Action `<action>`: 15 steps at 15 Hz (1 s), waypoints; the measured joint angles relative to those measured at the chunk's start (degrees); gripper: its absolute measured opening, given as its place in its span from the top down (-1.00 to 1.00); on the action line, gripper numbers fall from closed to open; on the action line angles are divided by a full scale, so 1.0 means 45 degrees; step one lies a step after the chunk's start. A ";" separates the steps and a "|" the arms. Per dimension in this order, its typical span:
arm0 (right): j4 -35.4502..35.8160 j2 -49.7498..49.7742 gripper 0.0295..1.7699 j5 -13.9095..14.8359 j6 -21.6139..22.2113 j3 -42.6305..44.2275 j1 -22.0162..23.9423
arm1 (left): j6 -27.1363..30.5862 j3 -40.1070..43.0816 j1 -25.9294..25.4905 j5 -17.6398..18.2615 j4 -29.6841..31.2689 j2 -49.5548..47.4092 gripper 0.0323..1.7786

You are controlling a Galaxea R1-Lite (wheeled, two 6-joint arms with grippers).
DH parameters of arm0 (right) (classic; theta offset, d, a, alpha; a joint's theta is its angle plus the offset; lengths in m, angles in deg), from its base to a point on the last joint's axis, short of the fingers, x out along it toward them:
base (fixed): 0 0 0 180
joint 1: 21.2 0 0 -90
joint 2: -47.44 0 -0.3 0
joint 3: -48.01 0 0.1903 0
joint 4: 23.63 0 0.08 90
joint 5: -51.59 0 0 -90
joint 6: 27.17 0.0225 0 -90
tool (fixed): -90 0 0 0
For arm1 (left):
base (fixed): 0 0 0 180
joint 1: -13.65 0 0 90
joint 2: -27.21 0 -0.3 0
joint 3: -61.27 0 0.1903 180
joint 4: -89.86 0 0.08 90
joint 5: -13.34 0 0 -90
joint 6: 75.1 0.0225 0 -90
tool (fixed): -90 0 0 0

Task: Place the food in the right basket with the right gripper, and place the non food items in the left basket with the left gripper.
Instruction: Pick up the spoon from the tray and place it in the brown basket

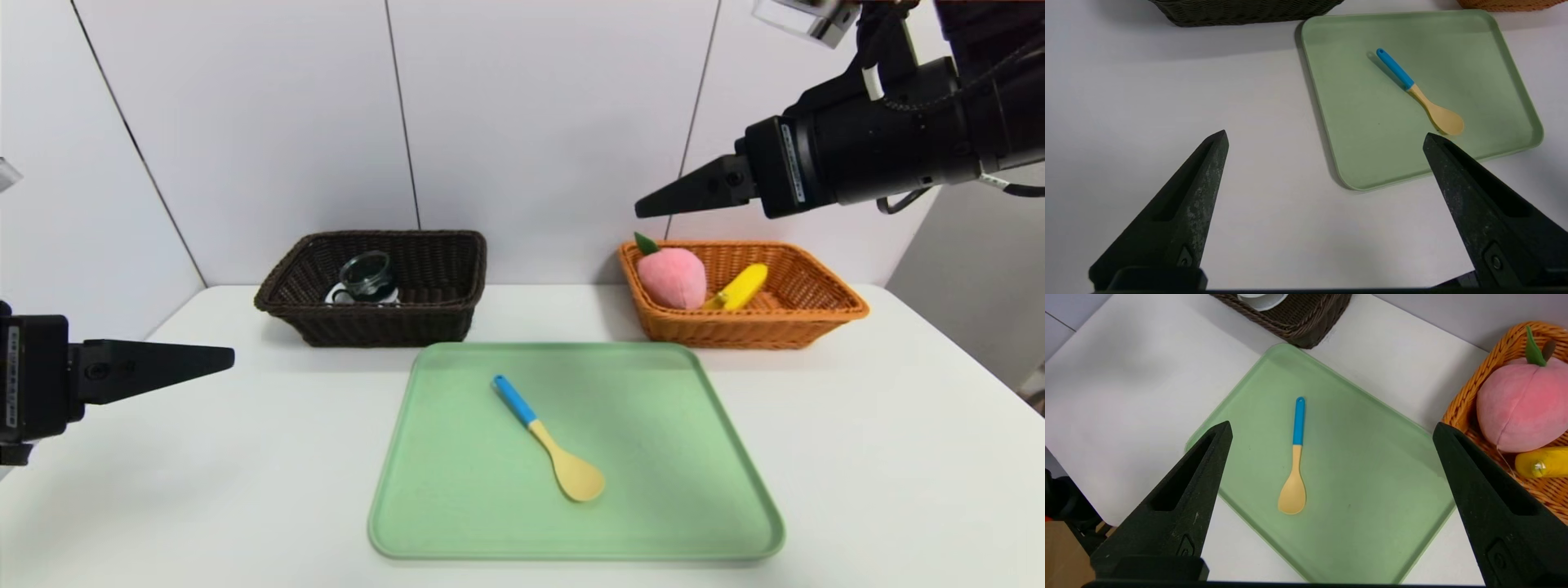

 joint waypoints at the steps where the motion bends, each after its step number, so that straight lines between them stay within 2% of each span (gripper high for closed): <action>1: 0.0282 0.0062 -0.91 0.0041 -0.0019 -0.0314 -0.0005 | -0.0062 -0.0225 0.0236 -0.0019 -0.0293 0.0160 -0.90; 3: 0.1466 0.0341 -0.91 0.0138 -0.0079 -0.1528 0.0057 | -0.0607 -0.1116 0.0810 -0.0057 -0.1051 0.0631 -0.90; 4: 0.2354 0.0550 -0.91 0.0331 -0.0103 -0.2360 0.0057 | -0.1035 -0.1726 0.1151 -0.0081 -0.1463 0.0951 -0.90; 5: 0.3254 0.0734 -0.91 0.0783 -0.0103 -0.3137 0.0046 | -0.1531 -0.2444 0.1528 -0.0228 -0.1934 0.1379 -0.90; 8: 0.5283 0.1230 -0.91 0.3096 0.0000 -0.4638 -0.0005 | -0.2525 -0.3963 0.2641 -0.1317 -0.2964 0.2793 -0.90; 11: 0.5207 0.1612 -0.91 0.4573 0.0176 -0.5109 0.0095 | -0.3113 -0.5218 0.3825 -0.2514 -0.3096 0.4215 -0.90; 13: 0.5201 0.1842 -0.91 0.4762 0.0141 -0.5356 0.0585 | -0.3267 -0.5857 0.4418 -0.2701 -0.3140 0.5006 -0.90; 15: 0.5209 0.2051 -0.91 0.4662 0.0133 -0.5564 0.1271 | -0.3546 -0.6271 0.4952 -0.3178 -0.3300 0.5692 -0.90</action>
